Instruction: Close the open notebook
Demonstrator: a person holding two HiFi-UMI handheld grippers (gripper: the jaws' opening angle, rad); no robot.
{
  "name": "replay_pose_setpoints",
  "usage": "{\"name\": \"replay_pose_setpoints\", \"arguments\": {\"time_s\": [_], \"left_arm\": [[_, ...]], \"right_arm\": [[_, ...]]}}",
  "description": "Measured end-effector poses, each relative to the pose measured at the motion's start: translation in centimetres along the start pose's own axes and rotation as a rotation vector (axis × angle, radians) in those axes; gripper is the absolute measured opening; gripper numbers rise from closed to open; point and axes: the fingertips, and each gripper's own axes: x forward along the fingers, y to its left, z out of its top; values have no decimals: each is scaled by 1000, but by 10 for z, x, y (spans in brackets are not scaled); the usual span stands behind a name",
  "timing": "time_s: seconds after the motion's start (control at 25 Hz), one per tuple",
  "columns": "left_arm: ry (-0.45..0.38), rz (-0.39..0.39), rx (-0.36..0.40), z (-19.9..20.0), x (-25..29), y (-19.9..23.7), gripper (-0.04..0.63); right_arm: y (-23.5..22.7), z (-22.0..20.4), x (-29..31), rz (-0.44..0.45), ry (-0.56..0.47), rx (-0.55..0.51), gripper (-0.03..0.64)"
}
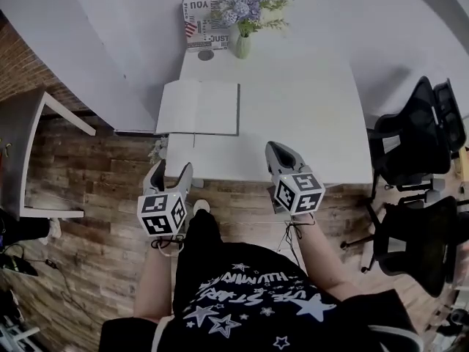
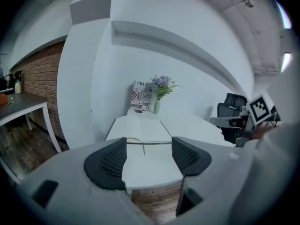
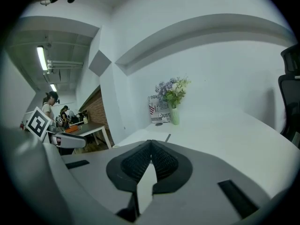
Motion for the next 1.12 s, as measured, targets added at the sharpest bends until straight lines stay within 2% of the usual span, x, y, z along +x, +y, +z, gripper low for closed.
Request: {"name": "replay_pose_setpoints", "arguments": {"time_s": [0.24, 0.44, 0.64, 0.96, 1.12], "left_arm": [[44, -28, -20, 16, 35, 47, 304], [95, -48, -61, 12, 57, 84, 304], [157, -77, -161, 4, 80, 116, 305], [260, -159, -294, -20, 115, 148, 337], [297, -211, -388, -30, 132, 159, 350]], "right_arm": [[10, 14, 49, -36, 28, 4, 3], [17, 17, 82, -66, 55, 6, 2], [24, 19, 109, -94, 86, -3, 3], [27, 16, 135, -152, 123, 2, 3], [28, 10, 143, -173, 142, 9, 2]]}}
